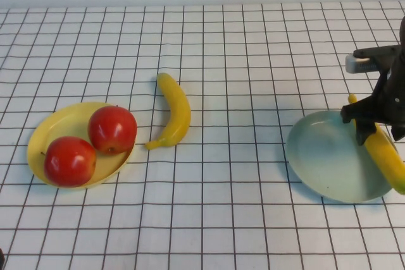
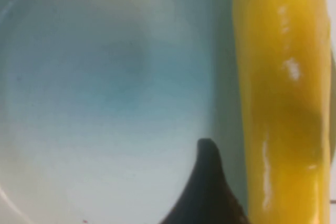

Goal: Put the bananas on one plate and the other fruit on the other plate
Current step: Put another type of fruit in the right plate

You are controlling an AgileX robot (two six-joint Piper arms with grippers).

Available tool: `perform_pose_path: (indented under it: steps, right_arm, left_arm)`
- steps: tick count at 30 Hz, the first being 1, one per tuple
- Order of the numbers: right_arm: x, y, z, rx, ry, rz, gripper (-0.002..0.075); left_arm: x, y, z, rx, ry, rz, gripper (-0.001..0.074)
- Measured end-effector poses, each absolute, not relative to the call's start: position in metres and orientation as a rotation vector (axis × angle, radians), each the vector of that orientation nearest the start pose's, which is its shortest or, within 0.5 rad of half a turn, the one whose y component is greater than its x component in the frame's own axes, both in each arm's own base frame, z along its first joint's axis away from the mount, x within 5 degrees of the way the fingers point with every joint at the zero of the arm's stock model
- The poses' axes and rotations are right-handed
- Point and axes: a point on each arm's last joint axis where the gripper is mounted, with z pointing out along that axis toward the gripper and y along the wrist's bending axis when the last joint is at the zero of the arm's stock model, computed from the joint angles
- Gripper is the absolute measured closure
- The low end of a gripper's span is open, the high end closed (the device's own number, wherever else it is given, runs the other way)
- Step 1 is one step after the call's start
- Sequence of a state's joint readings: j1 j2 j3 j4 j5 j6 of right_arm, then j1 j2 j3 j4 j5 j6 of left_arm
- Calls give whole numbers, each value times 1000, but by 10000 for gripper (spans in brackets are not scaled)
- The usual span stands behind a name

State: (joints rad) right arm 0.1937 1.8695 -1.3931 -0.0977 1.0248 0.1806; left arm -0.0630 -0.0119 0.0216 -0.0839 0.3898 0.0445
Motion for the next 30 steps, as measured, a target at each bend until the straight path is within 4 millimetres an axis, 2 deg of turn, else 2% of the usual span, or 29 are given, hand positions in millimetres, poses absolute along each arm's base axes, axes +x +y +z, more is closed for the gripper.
perform_pose_path:
  steps: [4, 7, 12, 15, 19, 24, 30]
  right_arm:
    - [370, 73, 224, -87, 2938, -32, 258]
    - [375, 90, 244, -110, 2873, 39, 257]
    - [379, 136, 284, -200, 2735, 190, 256]
    - [386, 167, 292, -235, 2703, 252, 256]
    - [396, 208, 284, -315, 2743, 274, 256]
    - [415, 257, 254, -384, 2804, 283, 256]
    - [436, 294, 236, -387, 2755, 397, 256]
  left_arm:
    - [52, -6, 172, 50, 1882, -96, 738]
    - [52, -6, 172, 50, 1882, -96, 738]
    - [52, -6, 172, 50, 1882, -96, 738]
    - [52, -6, 172, 50, 1882, -96, 738]
    - [52, -6, 172, 50, 1882, -96, 738]
    - [52, -6, 172, 50, 1882, -96, 738]
    - [52, -6, 172, 50, 1882, -96, 738]
